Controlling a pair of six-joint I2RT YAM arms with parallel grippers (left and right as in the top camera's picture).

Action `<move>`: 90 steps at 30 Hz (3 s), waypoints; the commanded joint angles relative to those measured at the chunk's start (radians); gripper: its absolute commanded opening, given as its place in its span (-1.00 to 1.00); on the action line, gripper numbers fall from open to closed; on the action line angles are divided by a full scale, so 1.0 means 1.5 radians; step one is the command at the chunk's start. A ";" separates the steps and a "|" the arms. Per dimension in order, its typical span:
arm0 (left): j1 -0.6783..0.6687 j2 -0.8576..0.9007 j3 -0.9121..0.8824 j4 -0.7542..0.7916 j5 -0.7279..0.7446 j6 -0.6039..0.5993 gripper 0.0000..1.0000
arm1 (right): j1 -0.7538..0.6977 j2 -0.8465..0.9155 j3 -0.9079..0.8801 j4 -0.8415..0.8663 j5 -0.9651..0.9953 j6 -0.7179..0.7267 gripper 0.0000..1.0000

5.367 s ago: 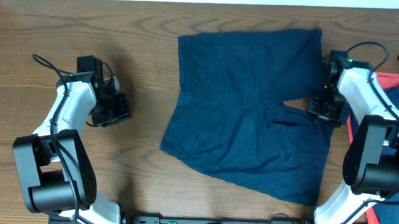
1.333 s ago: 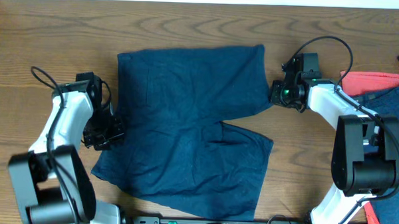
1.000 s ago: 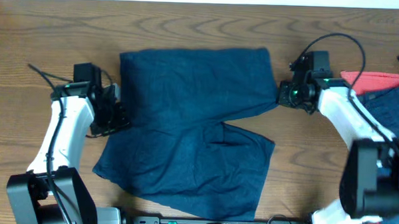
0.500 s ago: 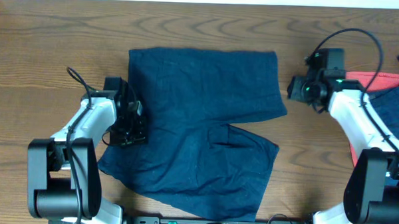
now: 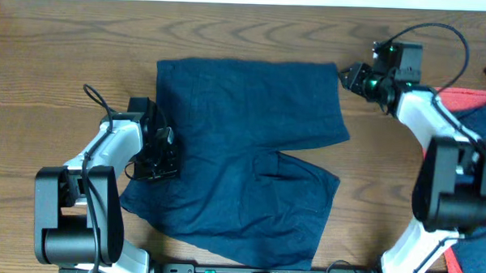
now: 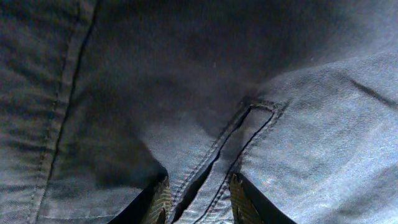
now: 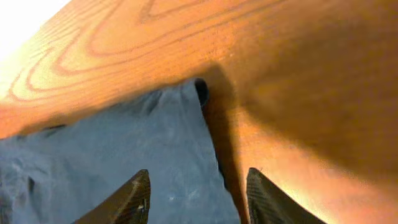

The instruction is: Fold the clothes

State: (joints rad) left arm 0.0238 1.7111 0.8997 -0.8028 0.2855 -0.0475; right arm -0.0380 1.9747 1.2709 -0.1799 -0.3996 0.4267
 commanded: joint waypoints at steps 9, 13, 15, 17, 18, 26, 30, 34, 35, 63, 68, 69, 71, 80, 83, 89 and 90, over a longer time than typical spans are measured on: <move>-0.001 0.005 -0.007 0.000 -0.006 0.009 -0.31 | 0.014 0.188 0.255 -0.069 -0.056 0.027 0.08; -0.001 0.005 -0.007 0.000 -0.006 0.009 -0.30 | 0.022 0.211 0.262 -0.069 -0.053 0.045 -0.06; -0.001 0.005 -0.007 0.001 -0.006 0.009 -0.30 | 0.027 0.215 0.262 -0.069 -0.053 0.045 -0.07; -0.001 0.005 -0.007 0.001 -0.006 0.009 -0.30 | 0.034 0.216 0.262 -0.069 -0.053 0.045 -0.07; -0.001 0.005 -0.007 0.001 -0.006 0.009 -0.30 | 0.039 0.216 0.262 -0.069 -0.054 0.045 -0.07; -0.001 0.005 -0.007 0.001 -0.006 0.009 -0.30 | 0.065 0.216 0.275 -0.051 -0.058 0.045 -0.97; -0.001 0.005 -0.007 0.001 -0.006 0.009 -0.30 | 0.054 0.216 0.330 -0.050 -0.070 0.031 -0.98; -0.001 0.005 -0.007 0.001 -0.006 0.009 -0.30 | 0.034 0.216 0.387 -0.045 -0.065 0.024 -0.97; -0.001 0.005 -0.007 0.001 -0.006 0.009 -0.30 | 0.028 0.216 0.396 -0.040 -0.060 0.024 -0.97; -0.001 0.004 -0.004 0.016 -0.006 0.009 -0.29 | -0.037 0.215 0.387 -0.526 0.042 -0.221 0.06; -0.001 0.004 -0.003 0.021 -0.006 0.009 -0.29 | -0.022 0.215 0.344 -0.595 0.037 -0.261 0.02; -0.001 0.004 -0.003 0.022 -0.006 0.009 -0.29 | -0.018 0.215 0.329 -0.593 0.029 -0.264 0.02; -0.001 0.004 -0.002 0.024 -0.006 0.009 -0.29 | -0.008 0.215 0.300 -0.581 0.003 -0.268 0.02; -0.001 0.004 0.002 0.023 -0.006 0.009 -0.29 | 0.016 0.209 0.267 -0.528 -0.082 -0.268 -0.97; -0.001 0.004 0.003 0.023 -0.006 0.009 -0.29 | 0.003 0.188 0.308 -0.589 -0.023 -0.268 -0.97; -0.001 0.004 0.010 0.023 -0.006 0.009 -0.29 | -0.023 0.081 0.386 -0.698 0.150 -0.258 -0.97; -0.001 0.004 0.013 0.023 -0.006 0.009 -0.29 | -0.024 0.063 0.387 -0.706 0.163 -0.258 -0.97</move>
State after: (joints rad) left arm 0.0227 1.7111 0.9005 -0.7757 0.3012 -0.0479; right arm -0.0559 2.2024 1.7954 -1.2205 -0.3054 0.0380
